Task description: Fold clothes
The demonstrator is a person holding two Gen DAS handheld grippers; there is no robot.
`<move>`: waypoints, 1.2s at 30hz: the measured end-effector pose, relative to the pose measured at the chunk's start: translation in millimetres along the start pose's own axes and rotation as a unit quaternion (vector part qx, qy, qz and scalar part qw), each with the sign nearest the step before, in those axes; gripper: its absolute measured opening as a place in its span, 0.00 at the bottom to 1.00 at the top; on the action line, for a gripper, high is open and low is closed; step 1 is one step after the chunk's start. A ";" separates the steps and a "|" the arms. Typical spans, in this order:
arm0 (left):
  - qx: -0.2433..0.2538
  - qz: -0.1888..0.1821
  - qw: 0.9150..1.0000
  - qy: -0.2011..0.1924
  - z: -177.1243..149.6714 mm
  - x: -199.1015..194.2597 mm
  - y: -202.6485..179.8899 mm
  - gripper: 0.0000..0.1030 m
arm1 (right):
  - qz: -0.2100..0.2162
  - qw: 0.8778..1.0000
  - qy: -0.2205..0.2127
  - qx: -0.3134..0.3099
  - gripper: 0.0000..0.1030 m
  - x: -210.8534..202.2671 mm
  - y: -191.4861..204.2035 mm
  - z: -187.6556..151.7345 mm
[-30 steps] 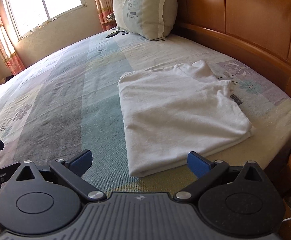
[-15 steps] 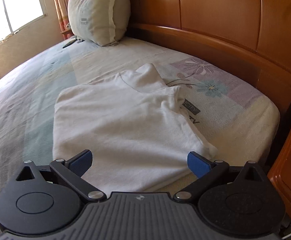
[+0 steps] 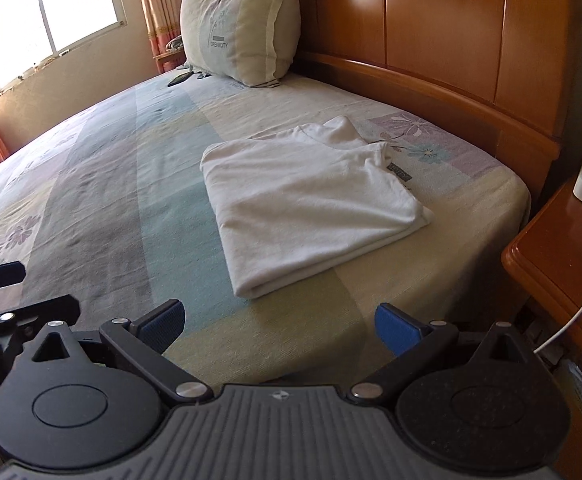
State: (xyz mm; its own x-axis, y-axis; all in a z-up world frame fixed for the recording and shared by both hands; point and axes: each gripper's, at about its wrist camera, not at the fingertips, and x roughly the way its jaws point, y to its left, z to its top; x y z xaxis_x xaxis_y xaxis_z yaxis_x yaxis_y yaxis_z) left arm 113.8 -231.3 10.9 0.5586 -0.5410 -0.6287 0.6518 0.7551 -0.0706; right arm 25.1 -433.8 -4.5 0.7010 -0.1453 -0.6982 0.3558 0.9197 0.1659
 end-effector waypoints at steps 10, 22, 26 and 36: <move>-0.019 0.007 1.000 0.004 -2.9 -11.2 -0.8 0.99 | -0.019 0.999 -0.012 -0.044 1.00 -21.8 20.5 -13.6; -0.018 0.014 1.000 0.003 -4.7 -17.9 -2.3 0.99 | -0.020 0.998 -0.019 -0.049 1.00 -28.5 22.1 -14.5; -0.022 0.014 1.000 0.005 -4.7 -18.1 -1.2 0.99 | -0.018 0.998 -0.017 -0.051 1.00 -27.7 22.8 -14.3; -0.016 0.018 1.000 0.004 -4.3 -18.1 -3.9 0.99 | -0.016 0.999 -0.012 -0.050 1.00 -26.1 21.5 -14.9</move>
State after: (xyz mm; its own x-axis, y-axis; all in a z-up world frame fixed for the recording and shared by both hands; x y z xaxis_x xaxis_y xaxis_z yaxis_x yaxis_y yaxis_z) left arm 99.0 -222.8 19.2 0.5767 -0.5107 -0.6376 0.6148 0.7853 -0.0728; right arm 5.3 -404.8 6.9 0.7050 -0.1824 -0.6854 0.3148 0.9464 0.0720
